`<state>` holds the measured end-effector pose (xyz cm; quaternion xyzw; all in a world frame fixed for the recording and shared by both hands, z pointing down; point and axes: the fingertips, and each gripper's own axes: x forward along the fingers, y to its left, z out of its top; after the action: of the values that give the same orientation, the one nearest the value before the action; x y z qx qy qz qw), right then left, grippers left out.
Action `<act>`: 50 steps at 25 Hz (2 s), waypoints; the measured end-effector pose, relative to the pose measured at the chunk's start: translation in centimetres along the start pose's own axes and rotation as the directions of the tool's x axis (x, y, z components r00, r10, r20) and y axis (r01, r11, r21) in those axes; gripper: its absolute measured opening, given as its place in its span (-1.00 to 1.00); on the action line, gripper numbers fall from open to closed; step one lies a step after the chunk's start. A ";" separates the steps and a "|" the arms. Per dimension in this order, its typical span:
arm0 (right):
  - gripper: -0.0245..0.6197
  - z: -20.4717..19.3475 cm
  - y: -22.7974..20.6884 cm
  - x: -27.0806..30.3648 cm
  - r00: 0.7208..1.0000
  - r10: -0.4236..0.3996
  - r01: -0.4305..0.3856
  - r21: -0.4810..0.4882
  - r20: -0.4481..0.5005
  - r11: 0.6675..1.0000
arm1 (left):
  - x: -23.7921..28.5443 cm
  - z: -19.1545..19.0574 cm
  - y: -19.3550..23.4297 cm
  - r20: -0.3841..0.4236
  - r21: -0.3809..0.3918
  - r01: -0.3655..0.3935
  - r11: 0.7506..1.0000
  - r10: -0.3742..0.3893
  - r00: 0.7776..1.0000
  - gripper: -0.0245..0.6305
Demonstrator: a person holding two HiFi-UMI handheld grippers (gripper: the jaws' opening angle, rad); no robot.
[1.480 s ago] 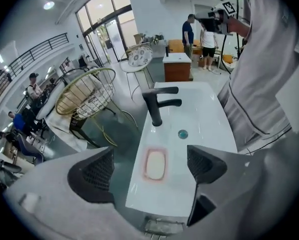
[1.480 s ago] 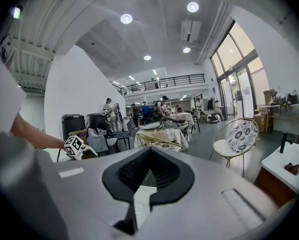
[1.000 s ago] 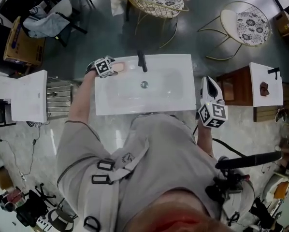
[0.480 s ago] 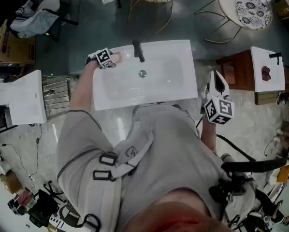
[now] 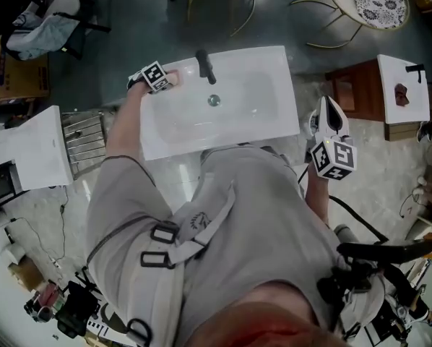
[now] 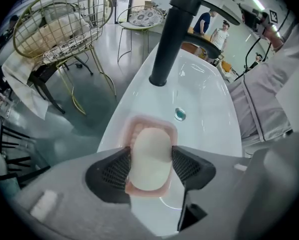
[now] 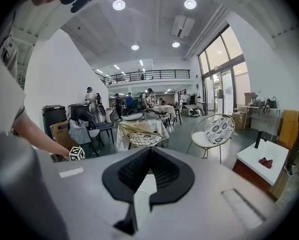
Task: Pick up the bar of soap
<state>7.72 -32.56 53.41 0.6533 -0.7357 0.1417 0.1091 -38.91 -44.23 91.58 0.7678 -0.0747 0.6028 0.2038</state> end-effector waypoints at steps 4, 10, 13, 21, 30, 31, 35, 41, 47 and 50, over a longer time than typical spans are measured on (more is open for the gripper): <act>-0.92 -0.7 -0.2 0.1 1.000 -0.001 0.001 0.005 -0.014 1.000 | 0.2 0.2 -0.2 0.001 0.005 -0.012 1.000 0.012 1.000 -0.14; -0.92 -1.2 1.0 0.7 1.000 0.015 -0.015 0.011 -0.015 1.000 | 0.4 0.6 -0.4 0.003 0.023 -0.096 0.995 0.096 0.995 -0.13; -0.92 -1.0 1.8 0.8 1.000 0.028 -0.028 0.004 -0.004 1.000 | 0.0 0.1 0.8 0.087 -0.142 -0.091 0.986 0.104 0.991 -0.16; -0.92 -0.7 1.4 0.2 1.000 0.007 -0.007 -0.002 -0.002 1.000 | -1.3 -1.2 2.2 0.033 -0.103 -0.178 0.979 0.182 0.983 -0.19; -0.92 -0.9 2.9 0.8 1.000 0.029 -0.029 -0.003 -0.011 1.000 | -0.3 -1.7 3.4 -0.070 -0.021 -0.281 0.960 0.279 0.958 -0.16; -0.92 -0.9 3.0 0.8 0.999 0.031 -0.031 -0.004 -0.009 1.000 | -0.2 -1.9 3.5 -0.076 -0.028 -0.286 0.958 0.283 0.956 -0.16; -0.92 -0.5 2.6 0.7 1.000 0.024 -0.024 -0.005 -0.004 1.000 | -1.3 -0.7 3.9 0.012 -0.054 -0.315 0.948 0.316 0.949 -0.24; -0.92 -0.5 1.5 1.0 1.000 0.017 -0.017 0.001 0.001 1.000 | -3.7 -0.3 4.4 0.079 -0.105 -0.342 0.934 0.350 0.933 -0.62; -0.92 -1.0 2.9 1.5 0.998 0.069 -0.069 0.002 -0.001 0.998 | -1.9 -2.5 2.2 0.018 -0.139 -0.258 0.956 0.263 0.964 -0.61; -0.92 -1.2 2.9 1.7 0.997 0.078 -0.078 -0.002 -0.006 0.997 | -1.1 -1.6 2.8 0.021 -0.107 -0.310 0.945 0.314 0.949 -0.58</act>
<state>4.62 -33.43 54.91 0.6237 -0.7604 0.1470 0.1061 -41.60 -46.27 91.45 0.7462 -0.2300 0.6080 0.1435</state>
